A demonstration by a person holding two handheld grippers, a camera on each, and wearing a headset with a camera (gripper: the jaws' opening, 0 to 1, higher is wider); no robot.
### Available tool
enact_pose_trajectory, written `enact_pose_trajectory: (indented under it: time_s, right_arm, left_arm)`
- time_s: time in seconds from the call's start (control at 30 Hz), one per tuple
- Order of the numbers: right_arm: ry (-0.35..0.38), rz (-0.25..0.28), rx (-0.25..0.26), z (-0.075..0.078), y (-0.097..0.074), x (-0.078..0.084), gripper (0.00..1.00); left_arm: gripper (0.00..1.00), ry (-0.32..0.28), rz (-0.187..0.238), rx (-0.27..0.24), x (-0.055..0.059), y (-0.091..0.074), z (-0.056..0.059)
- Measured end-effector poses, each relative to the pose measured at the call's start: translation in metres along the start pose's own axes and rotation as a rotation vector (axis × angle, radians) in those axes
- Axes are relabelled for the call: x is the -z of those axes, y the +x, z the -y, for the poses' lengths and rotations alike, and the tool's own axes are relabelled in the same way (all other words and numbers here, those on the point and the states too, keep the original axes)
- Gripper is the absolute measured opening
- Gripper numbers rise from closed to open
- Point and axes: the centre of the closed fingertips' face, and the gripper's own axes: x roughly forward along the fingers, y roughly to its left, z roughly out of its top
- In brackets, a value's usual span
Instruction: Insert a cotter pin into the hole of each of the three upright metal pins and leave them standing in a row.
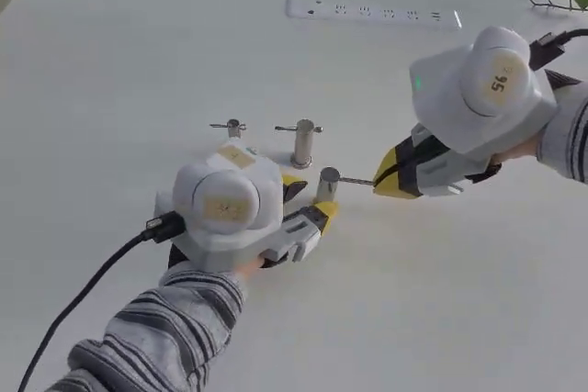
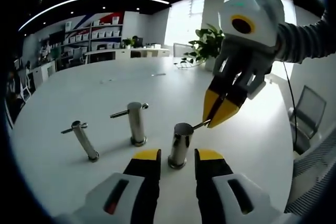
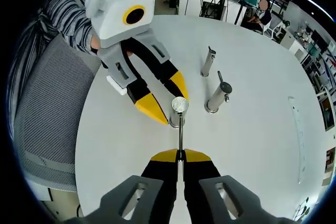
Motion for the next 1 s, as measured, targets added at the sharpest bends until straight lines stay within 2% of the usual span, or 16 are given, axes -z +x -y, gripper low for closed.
enact_pose_trajectory:
  time_s: [0.4, 0.7, 1.0]
  right_arm:
    - [-0.005, 0.007, 0.003, -0.001, -0.004, -0.003, 0.0]
    - [-0.015, -0.001, 0.001, -0.002, -0.004, -0.005, 0.0]
    - [-0.033, -0.02, 0.004, -0.002, -0.005, -0.007, 0.0]
  left_arm:
    - [0.16, -0.003, -0.026, -0.013, 0.002, 0.008, 0.003]
    - [0.11, -0.016, -0.025, -0.02, 0.001, 0.01, 0.002]
    - [0.1, 0.017, -0.036, -0.02, 0.005, 0.011, 0.002]
